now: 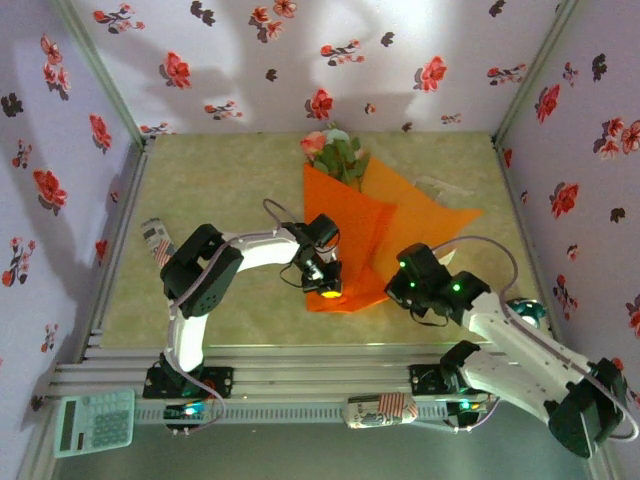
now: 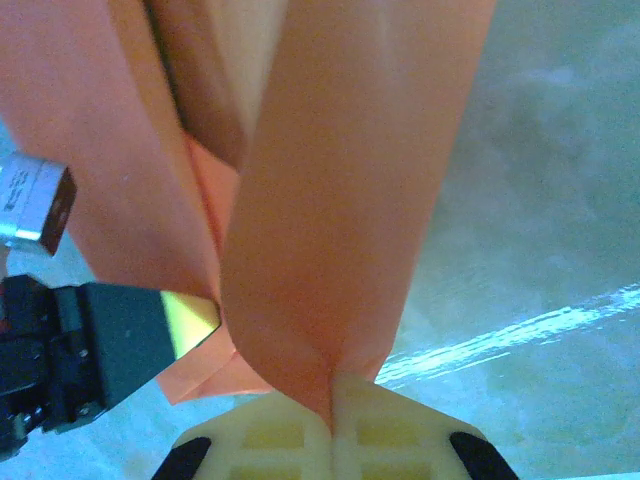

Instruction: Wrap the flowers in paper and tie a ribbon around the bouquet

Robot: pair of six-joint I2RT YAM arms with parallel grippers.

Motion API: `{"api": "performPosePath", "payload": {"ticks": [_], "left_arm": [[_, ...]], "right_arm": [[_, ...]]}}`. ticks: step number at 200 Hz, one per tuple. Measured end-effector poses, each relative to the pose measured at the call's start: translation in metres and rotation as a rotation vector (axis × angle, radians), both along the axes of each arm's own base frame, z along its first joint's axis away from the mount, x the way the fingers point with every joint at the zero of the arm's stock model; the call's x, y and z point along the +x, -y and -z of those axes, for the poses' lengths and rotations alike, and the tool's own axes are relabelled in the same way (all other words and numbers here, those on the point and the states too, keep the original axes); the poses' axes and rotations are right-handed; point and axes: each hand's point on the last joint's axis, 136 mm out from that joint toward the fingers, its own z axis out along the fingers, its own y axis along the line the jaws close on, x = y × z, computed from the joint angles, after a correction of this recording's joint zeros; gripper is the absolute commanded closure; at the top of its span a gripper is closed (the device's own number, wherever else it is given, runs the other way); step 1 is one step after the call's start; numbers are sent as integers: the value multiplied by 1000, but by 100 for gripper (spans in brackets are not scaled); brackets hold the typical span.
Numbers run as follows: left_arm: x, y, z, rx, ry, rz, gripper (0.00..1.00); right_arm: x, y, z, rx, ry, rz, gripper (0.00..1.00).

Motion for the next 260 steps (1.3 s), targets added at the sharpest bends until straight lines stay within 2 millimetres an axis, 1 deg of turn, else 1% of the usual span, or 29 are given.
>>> {"api": "performPosePath", "payload": {"ticks": [42, 66, 78, 92, 115, 138, 180, 188, 196, 208, 221, 234, 248, 260], "left_arm": [[-1, 1, -4, -18, 27, 3, 99], [-3, 1, -15, -47, 44, 0, 99], [-4, 5, -21, -83, 42, 1, 100], [-6, 11, -23, -115, 34, 2, 100], [-14, 21, -19, -152, 10, 5, 100], [-18, 28, 0, -176, -37, -20, 100], [-16, 36, -1, -246, -58, -75, 100], [-14, 36, -2, -258, -56, -90, 96], [-13, 33, -3, -269, -50, -112, 89], [-10, 25, -5, -270, -42, -158, 83], [-3, 7, -13, -257, -16, -229, 76], [10, -10, -30, -246, 34, -306, 70], [28, -24, -62, -267, 117, -378, 58], [40, -35, -97, -305, 199, -427, 49]], "right_arm": [[13, -20, -17, -70, 32, -87, 100], [14, -22, -19, -84, 44, -105, 100], [14, -21, -18, -94, 44, -111, 100], [14, -22, -18, -105, 41, -123, 100], [15, -30, -20, -119, 47, -169, 100], [15, -44, -23, -118, 68, -238, 100], [13, -76, -27, -120, 109, -403, 100], [12, -81, -27, -123, 116, -429, 100], [12, -84, -27, -126, 122, -451, 100], [12, -87, -26, -133, 127, -478, 100], [12, -88, -25, -138, 133, -498, 100], [14, -90, -25, -141, 144, -513, 100], [15, -91, -25, -141, 153, -524, 100], [16, -94, -25, -141, 159, -536, 100]]}}
